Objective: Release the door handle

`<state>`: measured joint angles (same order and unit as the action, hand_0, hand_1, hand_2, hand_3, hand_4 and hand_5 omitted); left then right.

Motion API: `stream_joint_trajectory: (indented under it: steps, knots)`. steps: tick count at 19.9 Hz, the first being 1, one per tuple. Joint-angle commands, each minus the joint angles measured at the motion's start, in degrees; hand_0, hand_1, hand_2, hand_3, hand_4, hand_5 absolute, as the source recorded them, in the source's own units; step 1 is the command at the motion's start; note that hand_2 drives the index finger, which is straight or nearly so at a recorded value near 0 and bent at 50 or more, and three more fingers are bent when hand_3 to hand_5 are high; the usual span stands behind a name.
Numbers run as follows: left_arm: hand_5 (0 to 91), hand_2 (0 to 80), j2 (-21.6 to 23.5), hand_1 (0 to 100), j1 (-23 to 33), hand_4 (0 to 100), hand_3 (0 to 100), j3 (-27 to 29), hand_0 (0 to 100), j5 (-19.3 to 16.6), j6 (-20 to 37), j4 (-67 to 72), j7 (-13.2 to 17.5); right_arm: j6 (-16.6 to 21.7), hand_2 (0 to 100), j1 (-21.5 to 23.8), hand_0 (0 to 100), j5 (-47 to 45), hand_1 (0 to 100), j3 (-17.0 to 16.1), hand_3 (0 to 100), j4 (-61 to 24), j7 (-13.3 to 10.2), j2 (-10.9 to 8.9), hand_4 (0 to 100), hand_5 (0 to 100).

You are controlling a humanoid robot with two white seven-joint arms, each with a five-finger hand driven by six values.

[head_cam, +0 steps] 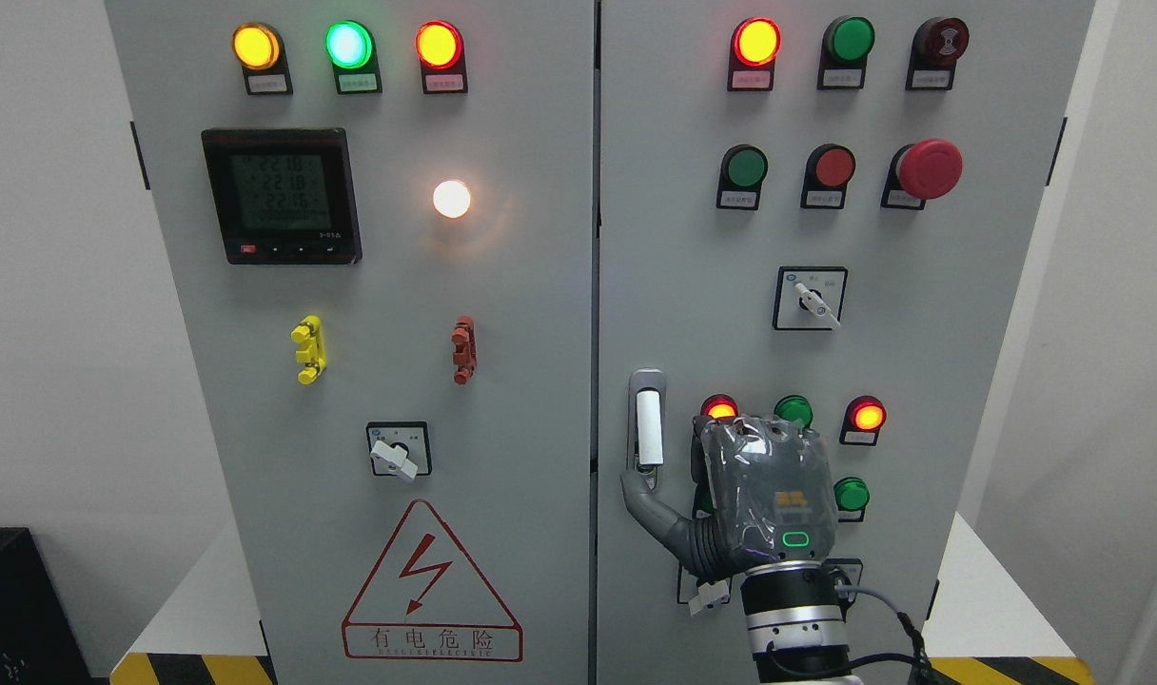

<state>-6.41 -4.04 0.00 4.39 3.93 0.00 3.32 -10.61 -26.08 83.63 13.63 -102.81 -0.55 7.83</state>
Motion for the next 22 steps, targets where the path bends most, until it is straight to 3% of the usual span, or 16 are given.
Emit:
stream_joint_trajectory:
  steps: [1,13,15,22]
  knots:
    - [0.0,2.6,0.0,0,0.0,1,9,-1.1,0,0.0,0.0,-0.9,0.0,0.0,82,-1.3,7,0.0,34,-0.4,100,2.2,0.0,0.08,100,97]
    - [0.0,2.5,0.0,0,0.0,1,9,-1.1,0,0.0,0.0,-1.0,0.0,-0.1,82,-1.4,12,0.0,34,-0.9,100,2.3,-0.1,0.26,100,97]
    - [0.0,2.4,0.0,0,0.0,1,9,-1.1,0,0.0,0.0,-1.0,0.0,-0.5,82,-1.3,18,0.0,34,-1.0,100,2.1,-0.1,0.26,100,97]
    - [0.0,2.3,0.0,0,0.0,1,9,-1.1,0,0.0,0.0,-1.0,0.0,-1.3,82,-1.3,23,-0.8,33,-1.0,100,1.8,-0.3,0.34,100,97]
